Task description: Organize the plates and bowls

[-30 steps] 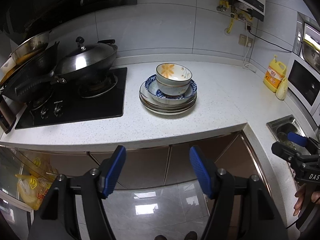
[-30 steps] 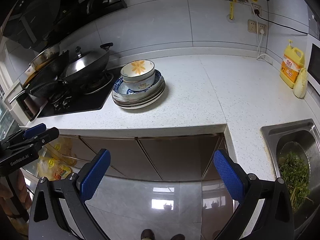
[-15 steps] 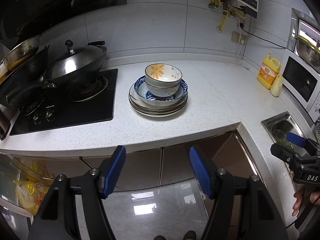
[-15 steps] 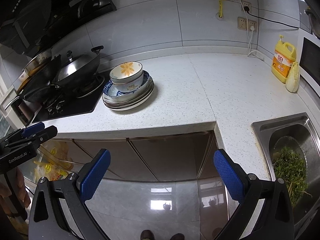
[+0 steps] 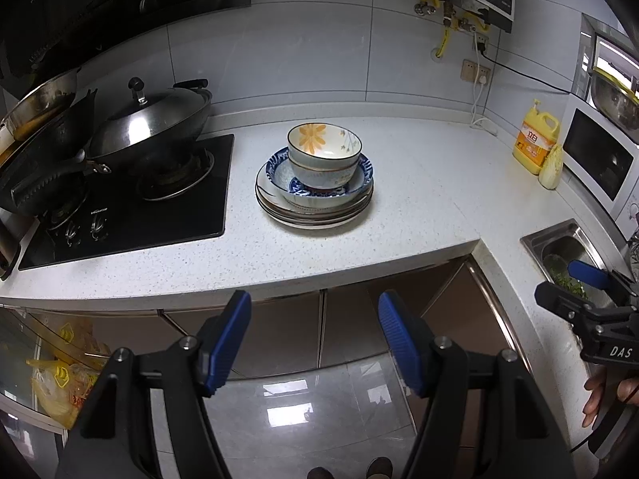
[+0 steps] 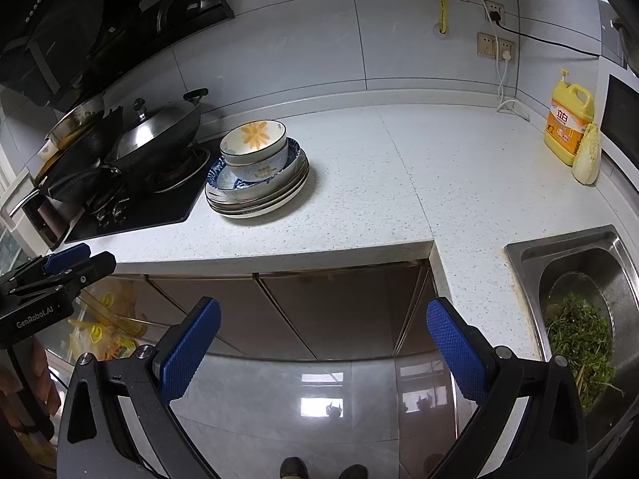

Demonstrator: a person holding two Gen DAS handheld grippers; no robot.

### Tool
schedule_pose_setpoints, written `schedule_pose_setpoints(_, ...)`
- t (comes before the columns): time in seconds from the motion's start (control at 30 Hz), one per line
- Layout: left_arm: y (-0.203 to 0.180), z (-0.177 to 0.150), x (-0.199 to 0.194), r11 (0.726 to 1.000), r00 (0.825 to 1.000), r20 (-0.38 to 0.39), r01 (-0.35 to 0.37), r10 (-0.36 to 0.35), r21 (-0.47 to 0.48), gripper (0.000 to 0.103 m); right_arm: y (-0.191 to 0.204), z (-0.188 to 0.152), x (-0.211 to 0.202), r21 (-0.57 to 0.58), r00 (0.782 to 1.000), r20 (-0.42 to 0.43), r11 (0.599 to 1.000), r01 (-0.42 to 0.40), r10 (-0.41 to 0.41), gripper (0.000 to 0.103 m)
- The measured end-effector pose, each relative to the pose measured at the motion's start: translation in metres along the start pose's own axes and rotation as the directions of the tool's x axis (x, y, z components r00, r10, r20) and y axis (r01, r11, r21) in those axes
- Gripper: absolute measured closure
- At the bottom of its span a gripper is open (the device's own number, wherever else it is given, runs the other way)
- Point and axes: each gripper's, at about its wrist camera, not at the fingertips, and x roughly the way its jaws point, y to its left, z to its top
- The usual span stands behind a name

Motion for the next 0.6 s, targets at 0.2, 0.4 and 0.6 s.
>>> schedule_pose_setpoints(0.2, 0.009, -0.006, -0.002, 0.997, 1.000, -0.017, 0.001, -0.002, -0.077, 0.038, 0.003, 0.003, 0.004, -0.020, 1.000, -0.007, 1.000, -0.007, 0.007, 0.001)
schedule_pose_setpoints(0.4, 0.027, -0.015, -0.006, 0.989, 0.999, -0.027, -0.040, 0.036, -0.140, 0.038, 0.012, 0.006, 0.013, -0.045, 0.999, -0.016, 0.998, -0.034, 0.033, 0.001)
schedule_pose_setpoints(0.6, 0.034, -0.019, -0.017, 0.984, 0.998, 0.000, -0.065, 0.066, -0.168, 0.038, 0.025, 0.006, 0.021, -0.081, 0.997, -0.032, 0.994, -0.071, 0.068, 0.001)
